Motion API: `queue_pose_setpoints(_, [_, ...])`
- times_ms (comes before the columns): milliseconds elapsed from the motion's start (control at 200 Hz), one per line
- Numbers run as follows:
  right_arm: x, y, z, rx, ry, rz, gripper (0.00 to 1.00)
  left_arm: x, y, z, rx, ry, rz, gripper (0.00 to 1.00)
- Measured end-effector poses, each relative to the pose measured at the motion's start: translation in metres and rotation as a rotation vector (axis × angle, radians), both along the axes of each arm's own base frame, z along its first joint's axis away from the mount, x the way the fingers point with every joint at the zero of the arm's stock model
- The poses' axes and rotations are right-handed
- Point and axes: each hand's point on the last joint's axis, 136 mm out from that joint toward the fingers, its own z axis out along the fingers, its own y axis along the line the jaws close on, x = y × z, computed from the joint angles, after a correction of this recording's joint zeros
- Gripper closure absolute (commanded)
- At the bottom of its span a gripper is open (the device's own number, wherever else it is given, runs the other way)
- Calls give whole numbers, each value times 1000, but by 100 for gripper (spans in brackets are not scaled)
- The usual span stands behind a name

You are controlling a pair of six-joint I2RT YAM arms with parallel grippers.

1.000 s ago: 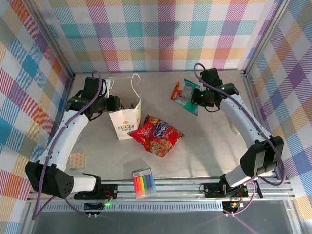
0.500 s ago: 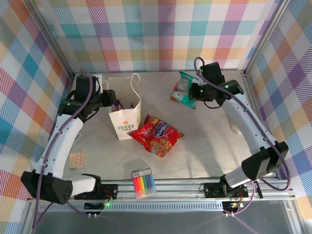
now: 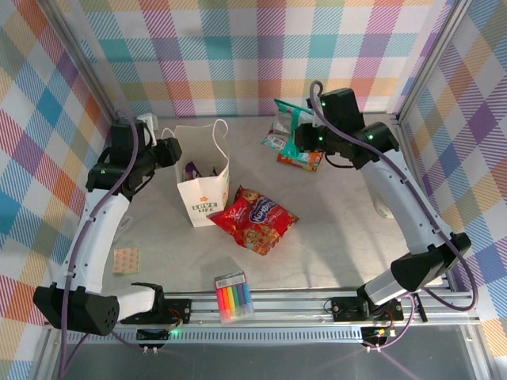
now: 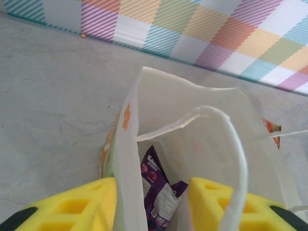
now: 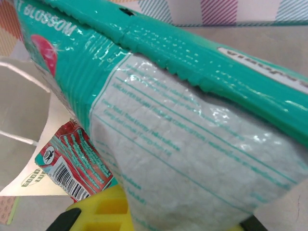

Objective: Place the snacks into the paper bag

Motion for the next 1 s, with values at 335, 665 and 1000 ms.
queue_pose_setpoints(335, [-13,39,29,14,-66,119,85,4,1,13,-68,-47,5,82])
queue_pose_setpoints(665, [-37,76,72,109,-126,260,85,1,4,10,-94,-47,2,89])
queue_pose_setpoints(1000, [-45,123,74,188,-118,406,85,1,13,6,-111,-53,16,92])
